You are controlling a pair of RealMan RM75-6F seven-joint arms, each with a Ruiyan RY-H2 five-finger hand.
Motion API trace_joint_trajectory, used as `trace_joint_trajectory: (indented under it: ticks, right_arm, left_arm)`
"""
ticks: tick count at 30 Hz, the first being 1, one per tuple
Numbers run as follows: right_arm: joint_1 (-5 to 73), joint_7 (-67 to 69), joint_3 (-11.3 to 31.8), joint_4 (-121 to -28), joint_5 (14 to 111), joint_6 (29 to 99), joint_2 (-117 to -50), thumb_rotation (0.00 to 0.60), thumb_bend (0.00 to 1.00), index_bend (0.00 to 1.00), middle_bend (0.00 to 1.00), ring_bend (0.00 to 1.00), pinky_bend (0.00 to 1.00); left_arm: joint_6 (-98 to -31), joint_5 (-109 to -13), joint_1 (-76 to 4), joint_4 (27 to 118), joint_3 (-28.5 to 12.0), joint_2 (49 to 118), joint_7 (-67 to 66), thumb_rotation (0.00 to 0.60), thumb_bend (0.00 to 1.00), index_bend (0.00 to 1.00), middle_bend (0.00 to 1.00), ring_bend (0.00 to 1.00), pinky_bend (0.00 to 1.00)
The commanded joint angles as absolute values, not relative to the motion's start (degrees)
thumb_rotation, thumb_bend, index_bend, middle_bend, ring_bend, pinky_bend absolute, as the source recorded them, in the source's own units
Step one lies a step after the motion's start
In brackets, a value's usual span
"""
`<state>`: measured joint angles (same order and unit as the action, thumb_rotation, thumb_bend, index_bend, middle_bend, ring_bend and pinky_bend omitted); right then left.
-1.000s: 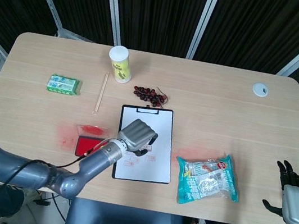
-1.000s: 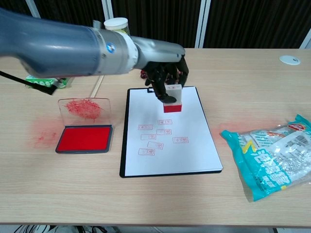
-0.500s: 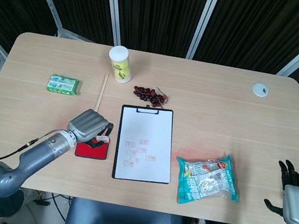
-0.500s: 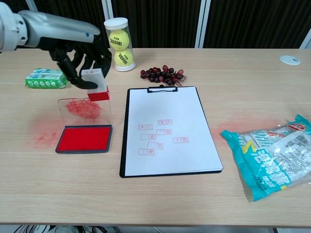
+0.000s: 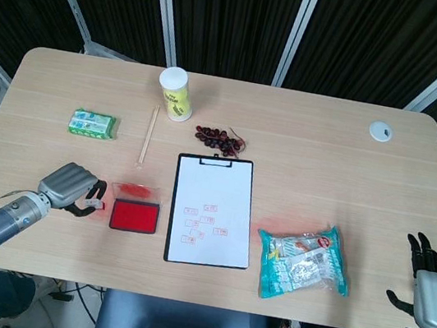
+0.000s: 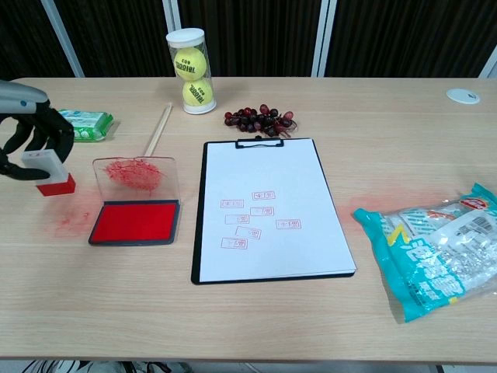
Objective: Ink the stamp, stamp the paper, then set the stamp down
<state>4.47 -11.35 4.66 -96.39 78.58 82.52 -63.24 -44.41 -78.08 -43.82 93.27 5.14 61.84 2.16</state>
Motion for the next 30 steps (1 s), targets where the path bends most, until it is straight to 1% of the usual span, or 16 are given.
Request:
trace_joint_trajectory:
  ticks: [1, 7, 13, 19, 24, 30]
  right_arm:
    - [4.4, -11.3, 4.7, -96.4, 78.6, 82.6, -63.2, 0.6, 0.0, 0.07, 0.06, 0.18, 0.19]
    - [4.4, -11.3, 4.7, -96.4, 78.5, 82.5, -63.3, 0.6, 0.0, 0.07, 0.06, 0.18, 0.19]
    - [4.4, -11.4, 4.6, -96.5, 78.5, 82.3, -63.2, 0.6, 0.0, 0.07, 0.06, 0.18, 0.19]
    - [4.4, -11.2, 4.6, -96.5, 78.4, 82.2, -63.2, 0.6, 0.0, 0.07, 0.06, 0.18, 0.19]
    - [4.4, -11.1, 4.6, -96.6, 78.5, 82.2, -63.1, 0.6, 0.0, 0.07, 0.06, 0.18, 0.19]
    - [4.3, -11.2, 4.6, -96.6, 78.5, 82.2, -63.1, 0.6, 0.0, 0.07, 0.06, 0.18, 0.19]
  left_arm:
    - [-44.3, -82.1, -41.8, 86.8, 6.7, 65.0, 6.4, 0.6, 0.46, 0.63, 0.66, 0.53, 0.58]
    - [-42.6, -84.4, -41.8, 82.0, 7.2, 68.4, 8.7, 0.6, 0.46, 0.63, 0.66, 0.53, 0.58]
    - [-42.4, -84.7, -41.6, 78.4, 6.7, 71.8, 8.2, 0.6, 0.46, 0.63, 0.66, 0.53, 0.58]
    - [-42.5, -84.2, -41.5, 77.9, 5.9, 72.8, 7.6, 0.6, 0.46, 0.63, 0.66, 0.53, 0.58]
    - [-40.9, -82.6, -41.5, 77.1, 5.8, 73.3, 4.7, 0.6, 0.46, 0.63, 0.66, 0.53, 0.58]
    - [-41.4, -81.7, -40.8, 76.1, 5.2, 74.4, 2.9, 0.6, 0.46, 0.63, 0.66, 0.53, 0.58]
